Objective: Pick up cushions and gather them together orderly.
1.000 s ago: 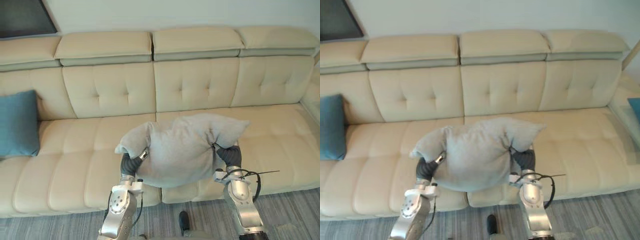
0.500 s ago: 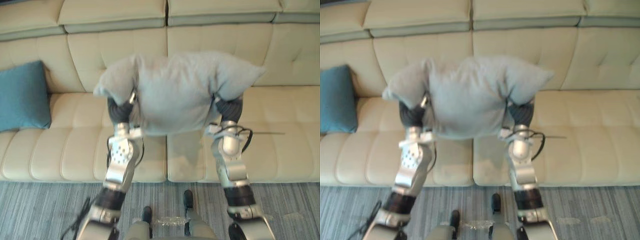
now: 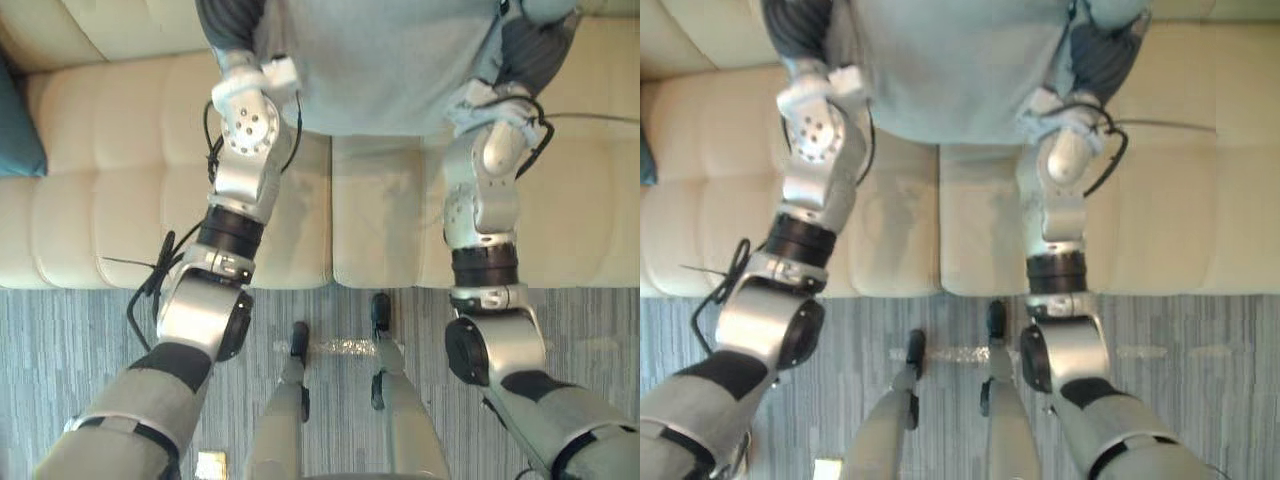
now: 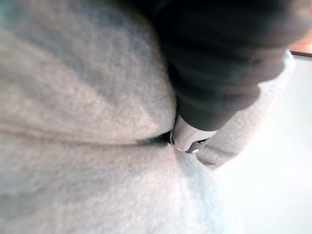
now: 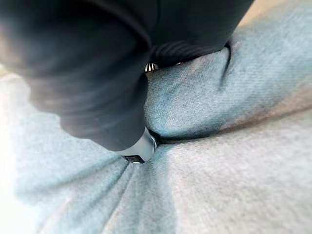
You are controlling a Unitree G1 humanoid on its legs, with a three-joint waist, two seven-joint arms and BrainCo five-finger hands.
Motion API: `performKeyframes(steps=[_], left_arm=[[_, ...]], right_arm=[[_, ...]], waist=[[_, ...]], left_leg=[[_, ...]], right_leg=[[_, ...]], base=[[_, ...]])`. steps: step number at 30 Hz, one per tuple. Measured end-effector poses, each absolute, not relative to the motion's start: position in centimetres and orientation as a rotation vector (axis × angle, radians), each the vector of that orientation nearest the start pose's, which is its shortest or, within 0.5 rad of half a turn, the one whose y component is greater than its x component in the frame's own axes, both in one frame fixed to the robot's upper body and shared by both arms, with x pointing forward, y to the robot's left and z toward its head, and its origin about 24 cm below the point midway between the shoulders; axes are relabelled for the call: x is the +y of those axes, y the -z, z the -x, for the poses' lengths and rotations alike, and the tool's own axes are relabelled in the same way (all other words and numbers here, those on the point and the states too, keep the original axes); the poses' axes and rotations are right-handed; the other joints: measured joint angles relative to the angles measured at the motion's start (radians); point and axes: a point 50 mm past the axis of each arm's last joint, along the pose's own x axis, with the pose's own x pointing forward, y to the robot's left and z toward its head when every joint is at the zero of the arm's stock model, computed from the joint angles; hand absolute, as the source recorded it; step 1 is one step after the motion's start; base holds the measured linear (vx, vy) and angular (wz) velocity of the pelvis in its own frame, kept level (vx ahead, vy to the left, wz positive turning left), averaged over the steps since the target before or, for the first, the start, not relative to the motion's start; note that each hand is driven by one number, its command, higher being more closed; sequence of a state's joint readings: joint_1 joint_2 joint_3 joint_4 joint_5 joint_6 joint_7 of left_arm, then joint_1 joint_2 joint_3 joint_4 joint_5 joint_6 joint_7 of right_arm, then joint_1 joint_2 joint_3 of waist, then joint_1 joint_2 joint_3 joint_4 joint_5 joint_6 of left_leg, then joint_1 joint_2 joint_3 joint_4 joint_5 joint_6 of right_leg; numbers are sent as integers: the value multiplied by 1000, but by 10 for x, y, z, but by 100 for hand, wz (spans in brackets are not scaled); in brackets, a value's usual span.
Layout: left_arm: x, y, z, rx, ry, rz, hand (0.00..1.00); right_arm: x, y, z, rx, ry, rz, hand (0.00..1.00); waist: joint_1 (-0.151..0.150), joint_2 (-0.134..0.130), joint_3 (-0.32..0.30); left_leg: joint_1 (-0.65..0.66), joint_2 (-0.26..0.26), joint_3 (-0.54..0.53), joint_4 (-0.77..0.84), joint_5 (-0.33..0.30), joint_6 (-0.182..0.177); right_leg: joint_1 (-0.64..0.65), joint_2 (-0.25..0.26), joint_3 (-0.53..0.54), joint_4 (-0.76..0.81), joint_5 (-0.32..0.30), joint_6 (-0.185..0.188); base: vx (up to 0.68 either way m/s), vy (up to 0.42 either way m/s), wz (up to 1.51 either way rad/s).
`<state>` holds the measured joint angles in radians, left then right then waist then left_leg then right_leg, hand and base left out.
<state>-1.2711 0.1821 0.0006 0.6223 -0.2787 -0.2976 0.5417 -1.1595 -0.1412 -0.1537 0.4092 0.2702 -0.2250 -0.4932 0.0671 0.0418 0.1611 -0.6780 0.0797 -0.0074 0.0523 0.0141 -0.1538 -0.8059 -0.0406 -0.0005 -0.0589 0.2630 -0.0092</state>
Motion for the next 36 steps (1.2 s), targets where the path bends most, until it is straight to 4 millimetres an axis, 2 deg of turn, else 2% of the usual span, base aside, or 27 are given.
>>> performKeyframes(steps=[1, 2, 4, 6, 7, 8, 11, 14, 17, 19, 21, 22, 25, 28, 30, 31, 33, 34, 36], left_arm=[[121, -347, -372, -844, -262, 345, 100], [125, -350, -371, -849, -273, 362, 0], [131, -349, -372, -843, -296, 385, 0], [146, -344, -376, -814, -356, 435, 0], [148, -344, -376, -811, -363, 442, 0], [152, -342, -377, -803, -381, 456, 0], [158, -339, -378, -788, -396, 476, 0], [170, -329, -380, -764, -421, 490, 0], [191, -323, -379, -774, -438, 429, 0], [216, -317, -376, -778, -467, 373, 0], [232, -314, -373, -781, -491, 353, 0], [252, -308, -369, -774, -535, 342, 0], [290, -286, -360, -730, -611, 314, 0], [301, -271, -356, -698, -629, 296, 0], [305, -256, -355, -661, -618, 256, 0], [306, -253, -354, -655, -614, 250, 0], [311, -237, -351, -618, -610, 215, 0], [312, -235, -349, -615, -608, 208, 0], [312, -213, -340, -579, -592, 152, 0]], right_arm=[[-144, -342, -359, -860, 280, -451, 0], [-144, -350, -359, -871, 273, -446, 0], [-142, -354, -359, -882, 263, -439, 0], [-137, -362, -354, -933, 229, -430, 0], [-136, -364, -353, -941, 225, -430, 0], [-138, -366, -352, -954, 226, -428, 0], [-147, -367, -352, -965, 247, -414, 0], [-164, -364, -353, -951, 268, -436, 0], [-181, -356, -354, -940, 290, -412, 0], [-208, -343, -355, -909, 341, -382, 0], [-224, -339, -353, -904, 375, -384, 0], [-244, -334, -349, -899, 417, -366, 0], [-283, -322, -341, -872, 498, -326, 0], [-294, -309, -339, -838, 517, -296, 0], [-299, -288, -340, -777, 512, -275, 0], [-300, -285, -340, -767, 511, -269, 0], [-304, -265, -339, -716, 515, -239, 0], [-305, -262, -338, -708, 513, -234, 0], [-306, -234, -335, -637, 508, -198, 0]], waist=[[3, 5, 3], [12, 6, 4], [19, 8, 6], [22, 27, 29], [22, 27, 32], [22, 27, 32], [22, 27, 32], [19, 27, 32], [13, 27, 32], [3, 27, 32], [-6, 26, 32], [-10, 26, 32], [-20, 25, 32], [-20, 16, 29], [-25, 7, 32], [-27, 6, 32], [-38, -17, 30], [-42, -19, 30], [-59, -27, 29]], left_leg=[[-19, 2, 1, -3, 7, -6], [-46, 4, 3, -6, 15, -7], [-68, 8, 5, -11, 21, -15], [-80, 17, 18, -17, 42, -39], [-81, 17, 22, -17, 47, -41], [-78, 19, 31, -18, 52, -41], [-64, 25, 42, -27, 62, -40], [-52, 27, 56, -58, 81, -40], [-54, 29, 60, -70, 89, -30], [-44, 30, 68, -70, 89, -30], [-40, 30, 70, -70, 89, -30], [-35, 30, 75, -70, 89, -30], [-27, 30, 83, -70, 88, -29], [-17, 32, 85, -69, 83, -20], [8, 36, 92, -67, 69, 1], [13, 37, 92, -67, 68, 3], [33, 33, 108, -60, 63, 10], [33, 33, 108, -54, 62, 11], [44, 34, 107, -27, 51, 17]], right_leg=[[-17, 0, -3, 0, 0, 0], [-42, 1, -10, 0, 0, 0], [-63, 4, -12, 1, 0, 0], [-71, 7, -22, 16, -7, -6], [-74, 6, -23, 28, -15, -9], [-83, 6, -31, 67, -49, -10], [-96, 7, -46, 135, -93, -17], [-124, 5, -47, 203, -131, -15], [-145, 7, -48, 232, -138, -16], [-144, 7, -48, 249, -138, -16], [-143, 7, -46, 256, -138, -16], [-143, 7, -45, 264, -138, -16], [-138, 9, -43, 267, -138, -16], [-132, 15, -38, 269, -138, -16], [-108, 24, -33, 269, -138, -16], [-103, 25, -33, 268, -138, -15], [-77, 23, -16, 254, -147, -3], [-68, 22, -11, 244, -150, 0], [-29, 24, -11, 212, -153, 4]], base=[[-44, 26, 19], [-30, 18, 19], [-33, 17, 16], [-35, 18, 26], [-27, 18, 27], [-14, 12, 22], [-8, 12, 16], [-4, 15, 11], [-4, 3, 1], [0, 0, 0], [0, 0, 0], [-18, 4, -3], [0, 0, 0], [-22, -7, -8], [-24, -9, -11], [-20, -5, -7], [-15, -4, -4], [0, 0, 0], [-1, 6, -2]])
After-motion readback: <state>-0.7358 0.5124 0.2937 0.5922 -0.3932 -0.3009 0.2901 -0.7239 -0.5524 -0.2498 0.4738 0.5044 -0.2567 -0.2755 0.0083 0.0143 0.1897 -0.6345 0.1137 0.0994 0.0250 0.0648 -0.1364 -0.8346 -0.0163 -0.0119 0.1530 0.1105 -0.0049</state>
